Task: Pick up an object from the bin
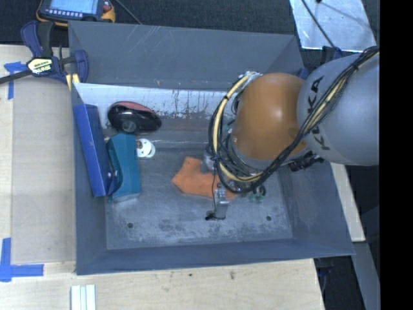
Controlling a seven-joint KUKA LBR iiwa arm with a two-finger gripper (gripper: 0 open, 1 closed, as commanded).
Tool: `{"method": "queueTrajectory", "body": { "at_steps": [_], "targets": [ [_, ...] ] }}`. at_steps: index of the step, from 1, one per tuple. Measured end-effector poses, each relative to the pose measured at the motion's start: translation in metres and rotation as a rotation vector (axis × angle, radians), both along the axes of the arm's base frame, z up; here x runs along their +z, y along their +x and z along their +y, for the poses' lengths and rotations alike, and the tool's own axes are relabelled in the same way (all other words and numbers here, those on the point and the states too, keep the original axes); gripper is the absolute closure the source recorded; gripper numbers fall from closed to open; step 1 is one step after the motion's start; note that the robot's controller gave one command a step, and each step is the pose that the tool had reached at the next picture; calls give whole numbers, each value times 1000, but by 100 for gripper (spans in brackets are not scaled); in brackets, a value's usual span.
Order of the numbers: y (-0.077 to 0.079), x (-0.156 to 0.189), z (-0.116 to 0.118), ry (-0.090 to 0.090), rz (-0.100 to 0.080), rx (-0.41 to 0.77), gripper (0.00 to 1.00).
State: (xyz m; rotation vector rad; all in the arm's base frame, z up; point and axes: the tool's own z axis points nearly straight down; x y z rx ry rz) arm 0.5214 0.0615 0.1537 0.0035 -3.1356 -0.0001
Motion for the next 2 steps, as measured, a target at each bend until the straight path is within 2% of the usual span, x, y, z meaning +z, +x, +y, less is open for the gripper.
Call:
{"method": "queueTrajectory", "body": {
  "at_steps": [1,2],
  "targets": [
    [2,4,0,1,-8,-2,0],
    [22,-34,0,1,-15,-60,0]
  ]
}}
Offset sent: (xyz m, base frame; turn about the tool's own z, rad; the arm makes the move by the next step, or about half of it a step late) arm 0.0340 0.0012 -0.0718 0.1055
